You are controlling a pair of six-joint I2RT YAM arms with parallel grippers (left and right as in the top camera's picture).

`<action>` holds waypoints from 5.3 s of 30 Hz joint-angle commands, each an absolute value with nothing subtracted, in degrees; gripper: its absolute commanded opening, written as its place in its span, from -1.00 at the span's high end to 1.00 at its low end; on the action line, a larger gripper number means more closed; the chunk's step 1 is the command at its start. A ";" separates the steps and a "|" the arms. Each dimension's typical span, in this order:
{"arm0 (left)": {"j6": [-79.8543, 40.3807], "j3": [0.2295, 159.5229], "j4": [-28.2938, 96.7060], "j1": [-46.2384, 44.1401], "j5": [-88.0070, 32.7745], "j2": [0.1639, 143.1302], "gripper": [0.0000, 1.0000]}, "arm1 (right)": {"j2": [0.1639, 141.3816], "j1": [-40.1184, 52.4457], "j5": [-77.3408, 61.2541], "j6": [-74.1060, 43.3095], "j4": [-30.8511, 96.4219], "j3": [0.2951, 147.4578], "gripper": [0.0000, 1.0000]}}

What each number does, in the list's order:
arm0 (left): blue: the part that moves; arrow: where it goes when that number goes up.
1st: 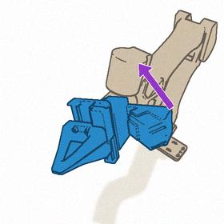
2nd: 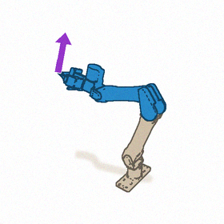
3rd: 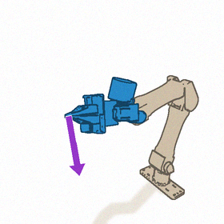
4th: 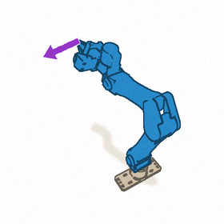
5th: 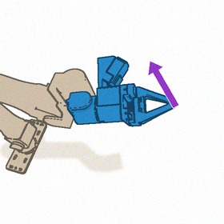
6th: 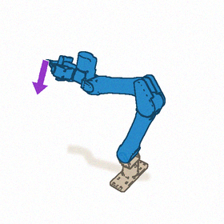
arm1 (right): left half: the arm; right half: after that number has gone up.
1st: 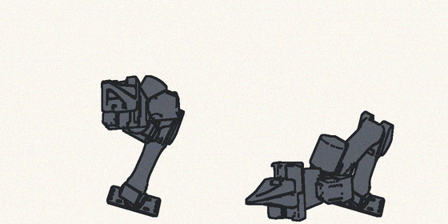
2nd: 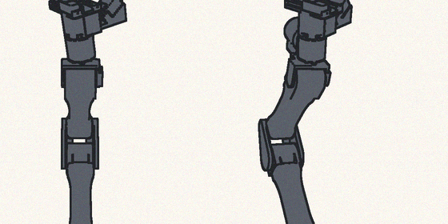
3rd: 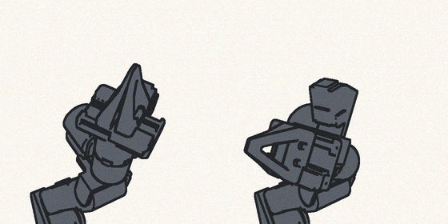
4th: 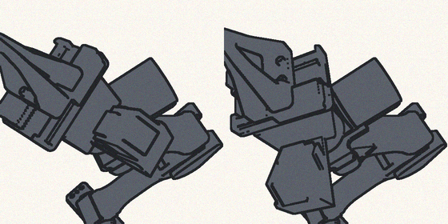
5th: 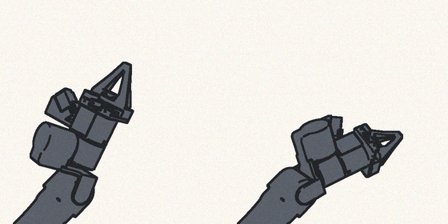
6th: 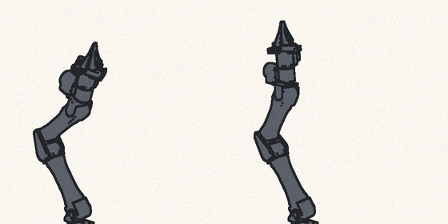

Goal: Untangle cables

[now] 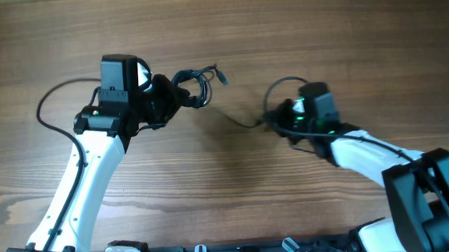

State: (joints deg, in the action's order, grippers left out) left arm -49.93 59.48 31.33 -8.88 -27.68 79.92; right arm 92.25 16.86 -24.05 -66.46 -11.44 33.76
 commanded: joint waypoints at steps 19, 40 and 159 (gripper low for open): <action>-4.89 60.40 45.43 -8.51 -28.34 78.67 0.92 | 84.90 15.40 -50.94 -4.25 -25.41 33.39 -0.90; -9.34 60.45 46.85 -8.51 -21.82 76.60 0.92 | 84.90 31.46 -45.43 -23.31 -29.54 33.39 0.91; -30.85 60.77 14.04 -15.49 -16.25 88.31 0.92 | 77.58 17.43 -44.99 -30.37 -13.15 33.39 -0.99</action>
